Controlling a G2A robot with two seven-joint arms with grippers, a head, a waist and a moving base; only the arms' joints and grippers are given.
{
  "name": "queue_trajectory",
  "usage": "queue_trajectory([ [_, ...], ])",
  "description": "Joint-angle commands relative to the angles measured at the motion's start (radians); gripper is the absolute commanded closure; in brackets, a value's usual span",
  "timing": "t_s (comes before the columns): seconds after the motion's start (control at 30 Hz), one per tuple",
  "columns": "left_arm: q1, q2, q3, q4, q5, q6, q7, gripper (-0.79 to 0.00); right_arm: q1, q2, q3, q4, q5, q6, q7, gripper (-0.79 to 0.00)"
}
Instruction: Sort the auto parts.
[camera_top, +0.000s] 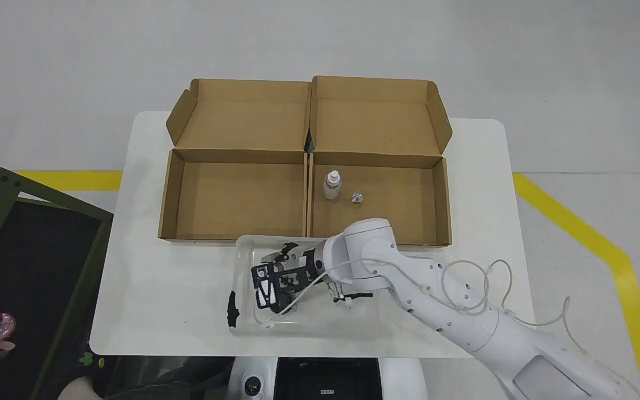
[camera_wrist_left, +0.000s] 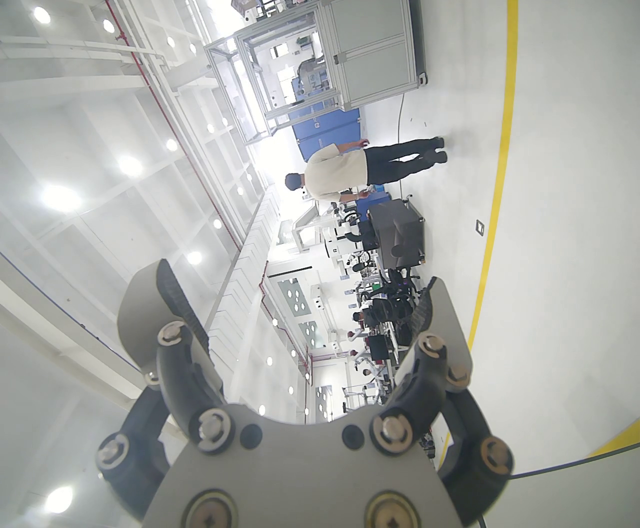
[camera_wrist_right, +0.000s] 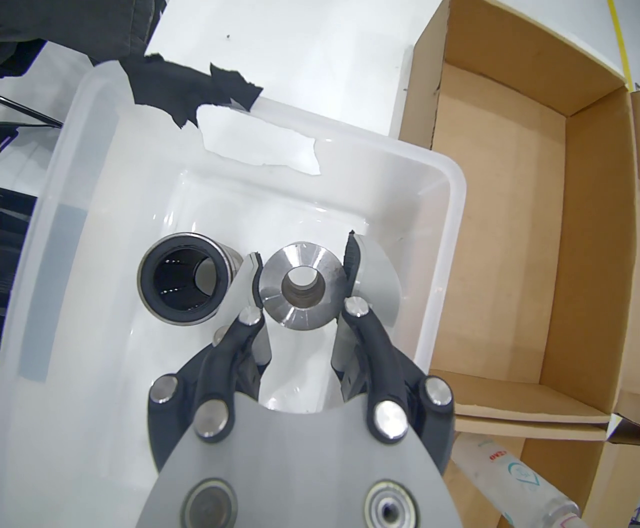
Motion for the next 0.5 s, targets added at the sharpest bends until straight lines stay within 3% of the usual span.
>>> queue_trajectory([
  [0.0, 0.000, 0.000, 0.000, 0.000, 0.000, 0.000, 0.000, -0.785, -0.010, 0.006, 0.015, -0.013, -0.007, -0.003, -0.011, 0.000],
  [0.47, 0.000, 0.000, 0.000, 0.000, 0.000, 0.000, 0.000, -0.785, -0.077, 0.039, 0.130, -0.091, -0.038, -0.007, -0.143, 0.000],
])
